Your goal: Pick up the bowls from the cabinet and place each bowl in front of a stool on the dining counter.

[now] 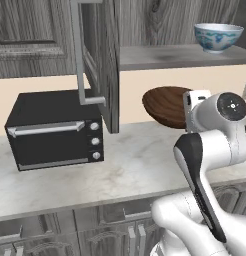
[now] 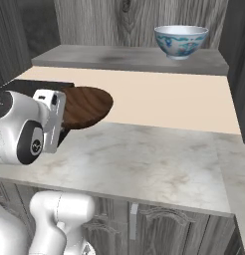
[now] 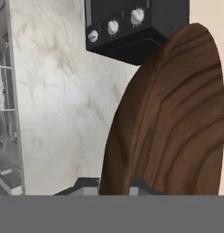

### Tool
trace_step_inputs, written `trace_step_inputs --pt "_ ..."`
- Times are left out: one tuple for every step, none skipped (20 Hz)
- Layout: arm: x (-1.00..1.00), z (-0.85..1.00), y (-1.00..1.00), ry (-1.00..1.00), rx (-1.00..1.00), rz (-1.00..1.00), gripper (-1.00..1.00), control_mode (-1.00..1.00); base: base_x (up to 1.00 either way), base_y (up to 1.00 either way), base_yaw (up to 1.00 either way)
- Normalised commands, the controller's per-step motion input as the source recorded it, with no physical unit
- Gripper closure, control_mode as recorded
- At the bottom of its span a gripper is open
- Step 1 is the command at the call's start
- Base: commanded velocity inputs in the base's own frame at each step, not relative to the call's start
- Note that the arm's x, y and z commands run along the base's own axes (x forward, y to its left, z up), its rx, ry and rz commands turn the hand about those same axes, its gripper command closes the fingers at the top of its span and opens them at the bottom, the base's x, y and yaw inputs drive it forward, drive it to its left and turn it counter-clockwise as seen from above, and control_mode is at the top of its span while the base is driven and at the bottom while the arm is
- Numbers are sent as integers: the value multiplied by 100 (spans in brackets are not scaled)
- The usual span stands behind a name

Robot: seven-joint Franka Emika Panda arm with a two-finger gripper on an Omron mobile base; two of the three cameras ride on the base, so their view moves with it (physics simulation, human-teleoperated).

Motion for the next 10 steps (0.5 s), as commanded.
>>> trace_step_inputs --pt "-12 -21 0 6 0 0 100 -100 0 0 0" --pt "-11 -22 0 5 0 0 100 -100 0 0 0" --pt "-3 -22 0 6 0 0 100 -100 0 0 0" --pt "0 -17 0 10 0 0 100 -100 0 0 0" --pt "0 0 0 0 0 0 100 -100 0 0 0" --pt "0 0 0 0 0 0 100 -100 0 0 0" --pt "0 0 0 0 0 0 100 -100 0 0 0" --pt "0 0 0 0 0 0 100 -100 0 0 0" --pt "0 0 0 0 0 0 100 -100 0 0 0" --pt "0 0 0 0 0 0 100 -100 0 0 0"
